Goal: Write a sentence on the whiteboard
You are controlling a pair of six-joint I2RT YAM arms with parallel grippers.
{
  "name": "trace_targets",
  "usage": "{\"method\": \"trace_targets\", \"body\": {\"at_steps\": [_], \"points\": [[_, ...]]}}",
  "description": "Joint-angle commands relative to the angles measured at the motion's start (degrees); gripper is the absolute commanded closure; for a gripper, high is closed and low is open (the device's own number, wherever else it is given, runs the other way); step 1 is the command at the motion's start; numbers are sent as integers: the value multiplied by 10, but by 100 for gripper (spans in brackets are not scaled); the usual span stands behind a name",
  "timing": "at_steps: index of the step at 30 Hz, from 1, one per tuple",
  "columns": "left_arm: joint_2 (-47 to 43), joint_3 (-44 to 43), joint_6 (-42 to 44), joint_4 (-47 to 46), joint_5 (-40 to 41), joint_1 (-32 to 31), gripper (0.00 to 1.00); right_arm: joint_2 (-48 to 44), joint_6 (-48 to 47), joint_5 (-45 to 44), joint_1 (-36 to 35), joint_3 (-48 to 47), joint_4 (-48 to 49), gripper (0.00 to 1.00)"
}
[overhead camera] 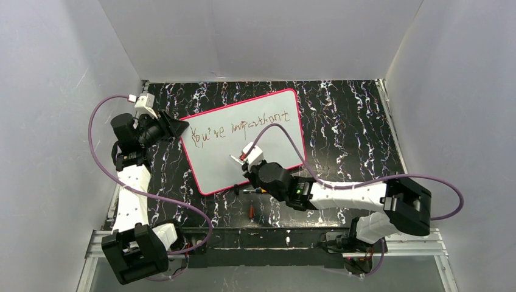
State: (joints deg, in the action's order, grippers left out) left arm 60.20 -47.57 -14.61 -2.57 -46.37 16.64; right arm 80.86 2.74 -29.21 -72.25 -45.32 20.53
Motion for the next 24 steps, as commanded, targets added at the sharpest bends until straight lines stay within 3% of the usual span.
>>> {"method": "trace_targets", "body": {"at_steps": [1, 16, 24], "points": [[-18, 3, 1, -6, -14, -3, 64, 25, -1, 8, -13, -51, 62, 99], [-18, 3, 0, -6, -15, -3, 64, 109, -3, -56, -17, -106, 61, 99], [-17, 2, 1, -6, -15, -3, 64, 122, -6, -38, -17, -117, 46, 99]]}}
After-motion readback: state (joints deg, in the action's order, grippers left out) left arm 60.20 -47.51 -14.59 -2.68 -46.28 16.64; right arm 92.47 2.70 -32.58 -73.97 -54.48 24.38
